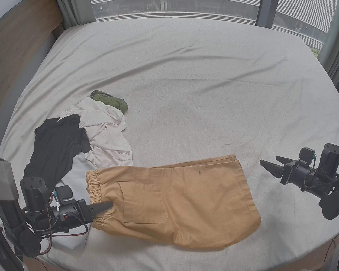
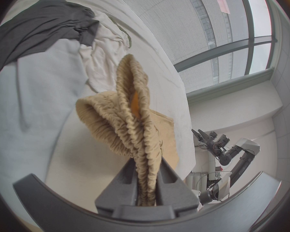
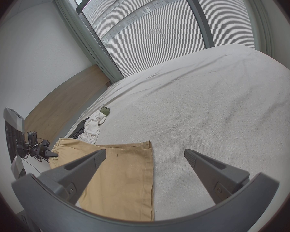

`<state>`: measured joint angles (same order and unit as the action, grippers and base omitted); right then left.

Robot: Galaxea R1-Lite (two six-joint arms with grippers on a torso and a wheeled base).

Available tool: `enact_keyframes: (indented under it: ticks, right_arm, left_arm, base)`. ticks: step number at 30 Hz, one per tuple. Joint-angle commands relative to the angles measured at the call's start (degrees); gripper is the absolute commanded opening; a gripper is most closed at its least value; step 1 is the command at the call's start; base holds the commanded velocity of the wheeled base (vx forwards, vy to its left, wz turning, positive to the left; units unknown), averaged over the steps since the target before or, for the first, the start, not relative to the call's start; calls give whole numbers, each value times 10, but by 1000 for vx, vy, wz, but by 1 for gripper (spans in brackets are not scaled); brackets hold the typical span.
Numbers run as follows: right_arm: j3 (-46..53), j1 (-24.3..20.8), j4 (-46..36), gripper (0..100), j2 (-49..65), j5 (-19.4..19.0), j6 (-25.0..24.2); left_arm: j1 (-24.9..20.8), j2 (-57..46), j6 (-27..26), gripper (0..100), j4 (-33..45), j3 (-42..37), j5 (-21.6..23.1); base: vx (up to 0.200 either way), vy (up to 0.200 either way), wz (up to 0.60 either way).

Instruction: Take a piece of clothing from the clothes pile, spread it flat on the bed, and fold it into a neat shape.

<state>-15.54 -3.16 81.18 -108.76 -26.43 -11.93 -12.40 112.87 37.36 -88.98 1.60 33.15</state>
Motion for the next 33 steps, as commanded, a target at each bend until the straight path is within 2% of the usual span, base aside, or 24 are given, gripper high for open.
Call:
enact_keyframes:
  ticks: [1,10,18,25,29,33]
  right_arm:
    - [0,-1,1,100,1,0,0]
    - [-3,-1,1,100,2,0,0]
    - [-3,-1,2,100,2,0,0]
    - [-3,-1,2,100,3,0,0]
    - [-3,-1,2,100,3,0,0]
    - [-4,-2,2,100,3,0,0]
  left_arm:
    - [-34,-10,2,0,-1,18,-1]
    - [-105,-8,8,0,0,54,-4]
    - [-183,5,10,0,0,98,-53]
    - [-217,19,12,0,1,132,-58]
    - [-240,29,46,0,1,162,-58]
    - [-257,46,51,0,2,187,-67]
  base:
    - [0,0,0]
    - [0,0,0]
    - [0,0,0]
    - [0,0,0]
    - [0,0,0]
    - [0,0,0]
